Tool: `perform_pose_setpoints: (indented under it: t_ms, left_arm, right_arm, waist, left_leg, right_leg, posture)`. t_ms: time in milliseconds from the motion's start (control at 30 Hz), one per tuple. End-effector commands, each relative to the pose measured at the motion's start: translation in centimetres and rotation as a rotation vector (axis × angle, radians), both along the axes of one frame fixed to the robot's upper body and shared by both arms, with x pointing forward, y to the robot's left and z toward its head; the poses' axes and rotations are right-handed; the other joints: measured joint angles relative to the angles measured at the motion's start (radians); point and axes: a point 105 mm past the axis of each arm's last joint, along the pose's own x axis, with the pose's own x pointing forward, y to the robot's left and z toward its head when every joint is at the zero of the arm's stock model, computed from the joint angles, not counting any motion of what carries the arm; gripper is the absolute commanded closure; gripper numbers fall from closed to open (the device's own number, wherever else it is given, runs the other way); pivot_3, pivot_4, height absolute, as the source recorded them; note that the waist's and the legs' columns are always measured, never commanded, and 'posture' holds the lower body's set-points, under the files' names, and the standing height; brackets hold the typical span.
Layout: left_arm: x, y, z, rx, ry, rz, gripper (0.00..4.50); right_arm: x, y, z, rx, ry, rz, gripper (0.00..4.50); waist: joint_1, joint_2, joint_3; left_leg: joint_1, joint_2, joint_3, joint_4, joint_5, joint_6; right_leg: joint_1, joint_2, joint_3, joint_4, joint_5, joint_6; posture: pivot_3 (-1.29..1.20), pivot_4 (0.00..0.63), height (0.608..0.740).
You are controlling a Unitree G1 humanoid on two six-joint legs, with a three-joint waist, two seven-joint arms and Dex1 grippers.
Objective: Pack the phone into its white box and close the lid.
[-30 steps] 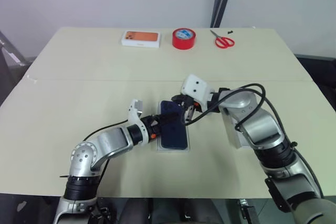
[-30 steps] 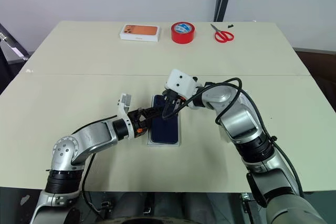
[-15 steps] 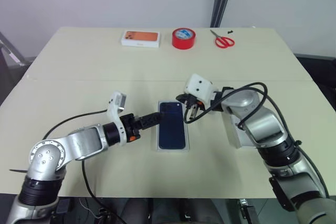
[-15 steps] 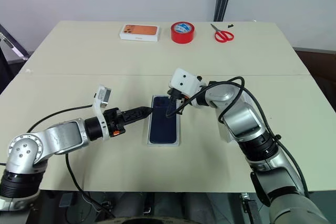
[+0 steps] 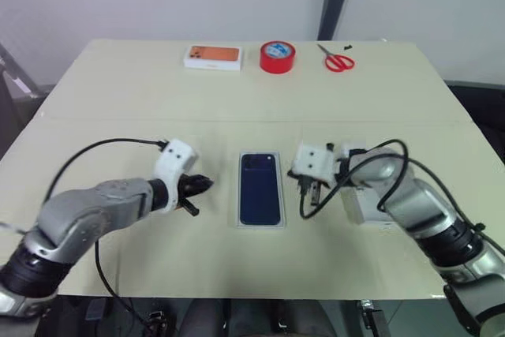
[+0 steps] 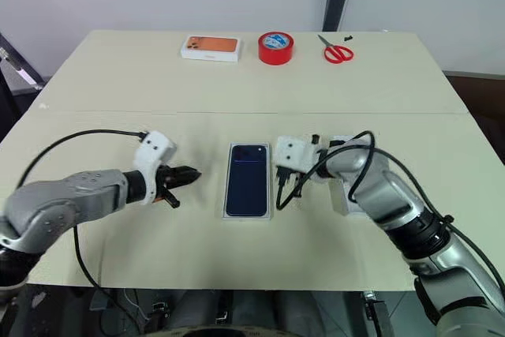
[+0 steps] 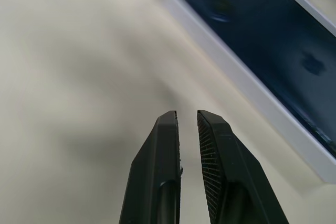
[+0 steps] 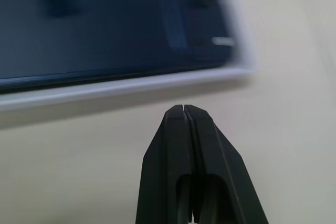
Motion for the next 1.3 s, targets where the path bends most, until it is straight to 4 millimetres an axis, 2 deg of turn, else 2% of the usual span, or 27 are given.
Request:
perform_pose_setpoints:
  t_ms: [33, 133, 300, 467, 567, 700, 900, 1100, 1200, 1300]
  left_arm:
    - [-0.1, -1.6, -1.5, 0.083, 0.033, -0.086, 3.98]
    - [-0.3, -3.3, -2.0, 0.088, 0.062, -0.154, 3.98]
    - [0.0, -6.4, -1.6, 0.005, 0.061, -0.236, 3.98]
    - [-0.3, -9.5, -1.9, 0.000, 0.064, -0.348, 3.98]
    - [0.2, -12.6, -1.5, -0.045, 0.076, -0.416, 3.98]
    - [-0.1, -14.9, -1.4, -0.044, 0.078, -0.502, 3.98]
    - [-0.2, -16.0, -1.2, -0.067, 0.097, -0.539, 3.98]
    - [0.6, -15.5, -1.4, -0.059, 0.094, -0.498, 3.98]
    - [1.1, -14.2, -0.5, -0.097, 0.072, -0.462, 4.03]
    - [1.6, -12.4, 0.3, -0.139, 0.021, -0.410, 4.03]
  right_arm:
    - [-0.1, 1.3, 0.6, -0.017, -0.070, 0.030, 4.50]
    - [-0.3, 1.8, 0.3, -0.026, -0.072, 0.046, 4.50]
    - [-0.7, 1.8, 0.4, -0.029, -0.066, 0.062, 4.50]
    - [-0.8, -0.4, 0.7, -0.069, -0.059, 0.042, 4.50]
    - [-1.2, -3.0, 0.8, -0.115, -0.038, 0.006, 4.50]
    - [-1.4, -5.4, 0.6, -0.160, -0.031, -0.045, 4.50]
    - [-2.0, -7.8, 0.3, -0.210, -0.015, -0.092, 4.50]
    - [-2.1, -8.7, 0.9, -0.211, -0.009, -0.121, 4.50]
    - [-2.3, -9.9, 2.7, -0.156, 0.032, -0.177, 3.69]
    - [-2.6, -10.3, 4.6, -0.034, 0.055, -0.248, 2.22]
  waist:
    - [0.000, 0.000, 0.000]
    - [0.002, 0.000, 0.000]
    - [0.010, 0.000, 0.000]
    - [0.031, 0.000, 0.000]
    - [0.047, 0.001, 0.000]
    - [0.052, 0.001, 0.000]
    - [0.051, 0.001, -0.001]
    - [0.051, 0.001, -0.001]
    - [0.051, 0.001, 0.000]
    - [0.046, 0.001, 0.000]
  left_leg:
    - [0.000, 0.000, 0.000, 0.000, 0.000, 0.000]
    - [0.000, 0.000, 0.000, 0.000, 0.000, 0.000]
    - [0.000, 0.000, 0.000, 0.002, 0.000, 0.000]
    - [0.001, -0.001, -0.001, 0.003, -0.001, 0.002]
    - [0.000, -0.002, -0.002, 0.003, -0.002, 0.003]
    - [0.000, -0.002, -0.002, 0.005, -0.004, 0.008]
    - [0.002, -0.002, -0.002, 0.004, -0.005, 0.008]
    - [0.002, -0.001, -0.002, 0.005, -0.004, 0.008]
    - [0.002, -0.001, -0.002, 0.005, -0.004, 0.008]
    - [0.002, -0.001, -0.002, 0.004, -0.005, 0.008]
  right_leg:
    - [0.000, 0.000, 0.000, 0.001, 0.000, 0.000]
    - [0.000, 0.000, 0.000, 0.001, 0.000, 0.000]
    - [0.002, 0.000, 0.000, 0.000, 0.000, 0.000]
    - [0.004, -0.001, -0.001, -0.002, 0.000, 0.000]
    - [0.006, -0.002, -0.003, -0.005, 0.000, 0.000]
    - [0.009, -0.002, -0.003, -0.008, 0.000, 0.001]
    - [0.010, -0.002, -0.003, -0.007, 0.000, 0.001]
    - [0.009, -0.002, -0.003, -0.007, 0.000, 0.001]
    - [0.009, -0.002, -0.003, -0.006, 0.000, 0.001]
    - [0.009, -0.002, -0.003, -0.006, 0.000, 0.001]
  posture:
    - [0.00, 0.150, 0.733]
    - [0.00, 0.150, 0.733]
    - [0.00, 0.150, 0.733]
    - [0.00, 0.150, 0.733]
    - [0.00, 0.150, 0.733]
    - [0.00, 0.150, 0.733]
    - [0.00, 0.150, 0.733]
    - [0.00, 0.150, 0.733]
    - [0.00, 0.150, 0.733]
    - [0.00, 0.150, 0.733]
